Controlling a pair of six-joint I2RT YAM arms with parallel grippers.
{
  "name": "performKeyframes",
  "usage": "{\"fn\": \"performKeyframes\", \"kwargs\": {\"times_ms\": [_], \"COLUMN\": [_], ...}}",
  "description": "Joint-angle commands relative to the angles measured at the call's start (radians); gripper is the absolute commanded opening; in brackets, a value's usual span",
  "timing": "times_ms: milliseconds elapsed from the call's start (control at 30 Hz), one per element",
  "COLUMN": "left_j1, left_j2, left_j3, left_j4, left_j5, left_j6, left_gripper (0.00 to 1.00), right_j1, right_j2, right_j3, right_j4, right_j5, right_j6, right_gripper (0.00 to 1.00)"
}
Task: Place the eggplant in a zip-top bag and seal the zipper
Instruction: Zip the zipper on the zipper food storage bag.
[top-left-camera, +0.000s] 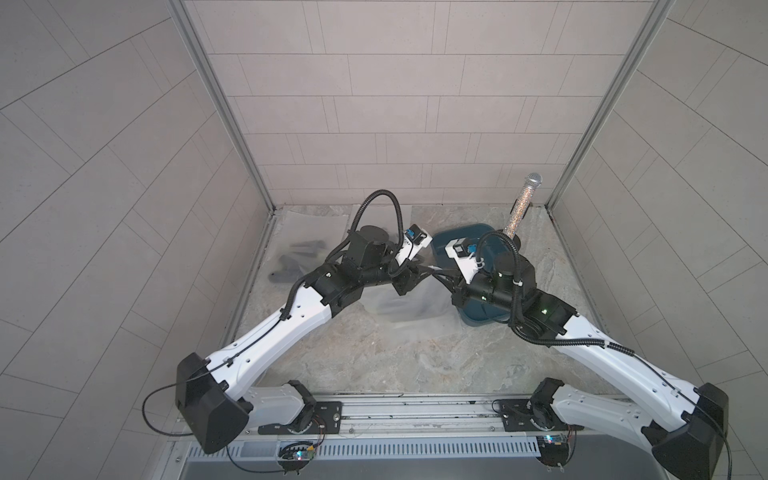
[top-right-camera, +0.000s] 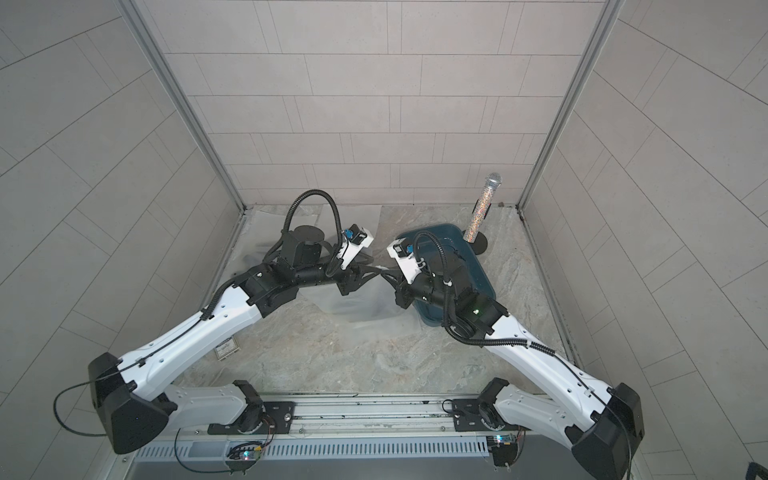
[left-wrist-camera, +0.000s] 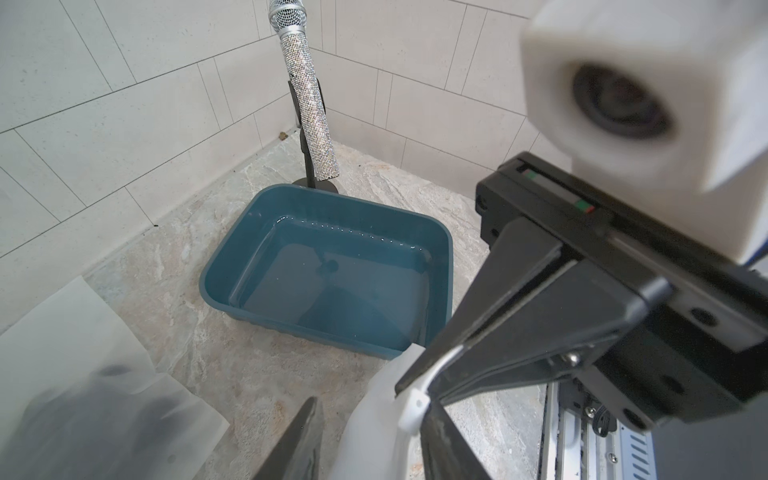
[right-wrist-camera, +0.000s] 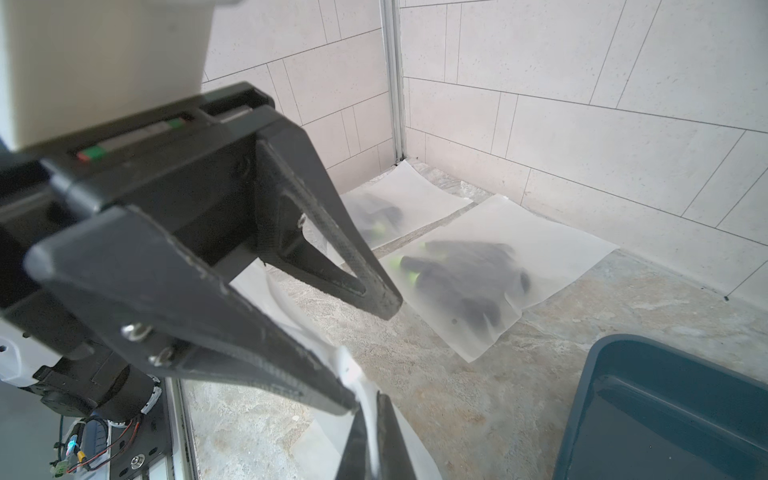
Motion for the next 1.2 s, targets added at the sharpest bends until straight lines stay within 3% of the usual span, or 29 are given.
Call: {"fn": "performKeyframes", "kwargs": {"times_ms": [0,367,667,800,1167], "left_j1": [0.008,0.008,0.008,0.009,0.009], "left_j2": [0.007,0.011,0.011,0.002,-0.014], "left_j3": [0.042,0.036,0.032,0.036,0.046], "left_j4": [0.032,0.047,0.028,0.014,-0.077], "left_j5": [0.049,0.094,0.101,0.084,0.031], "left_j6": [-0.009,-0.015,-0.004,0.003,0.056], "left_gripper": [0.40,0.39,0.16,0.08,0.08], "right_j1": [0.000,0.000,0.000,0.000,0.000], "right_j2": [-0.011,-0.004,-0.002,0.000,-0.024], "right_j3": [0.021,0.025,0.027,0.027,0.015], "right_j4": [0.002,0.002,0.005,0.002,0.006], "right_j5": [-0.010,-0.014,0.003,0.052,0.251], "right_j6": [-0.024,-0.021,-0.004,0.020,0.137], "right_gripper": [0.00,0.00,0.00,0.00,0.00]}}
